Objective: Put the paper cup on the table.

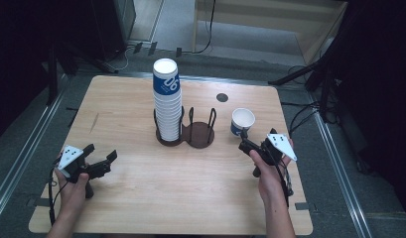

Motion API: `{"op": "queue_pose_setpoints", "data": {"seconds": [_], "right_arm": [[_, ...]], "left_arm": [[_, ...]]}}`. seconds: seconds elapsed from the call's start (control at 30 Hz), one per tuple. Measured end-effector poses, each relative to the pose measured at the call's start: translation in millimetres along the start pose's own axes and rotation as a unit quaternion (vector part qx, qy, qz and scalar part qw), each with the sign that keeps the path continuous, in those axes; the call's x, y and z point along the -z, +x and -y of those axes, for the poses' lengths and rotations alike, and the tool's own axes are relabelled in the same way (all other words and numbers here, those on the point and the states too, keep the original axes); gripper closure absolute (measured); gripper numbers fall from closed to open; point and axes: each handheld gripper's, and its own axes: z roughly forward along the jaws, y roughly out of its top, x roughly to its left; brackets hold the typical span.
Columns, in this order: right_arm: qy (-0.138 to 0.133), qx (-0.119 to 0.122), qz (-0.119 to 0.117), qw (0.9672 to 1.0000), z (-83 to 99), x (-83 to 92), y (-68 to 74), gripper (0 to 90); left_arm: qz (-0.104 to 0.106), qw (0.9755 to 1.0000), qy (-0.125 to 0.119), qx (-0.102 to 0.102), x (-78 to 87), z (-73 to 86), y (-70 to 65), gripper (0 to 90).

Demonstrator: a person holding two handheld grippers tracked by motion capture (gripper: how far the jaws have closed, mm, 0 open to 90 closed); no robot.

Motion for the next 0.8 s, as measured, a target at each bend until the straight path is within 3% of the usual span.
{"op": "queue_pose_setpoints", "data": {"seconds": [0.43,0.8], "right_arm": [[0.001,-0.004,0.022,0.9997,18.4,29.7,-24.6,0.0],[0.027,0.039,0.052,0.9975,36.5,59.8,-43.3,0.0]], "left_arm": [[0.003,1.0,0.004,0.002,0.5,0.0,-0.1,8.8],[0.003,1.0,0.008,-0.001,0.4,0.3,-1.0,8.8]]}}
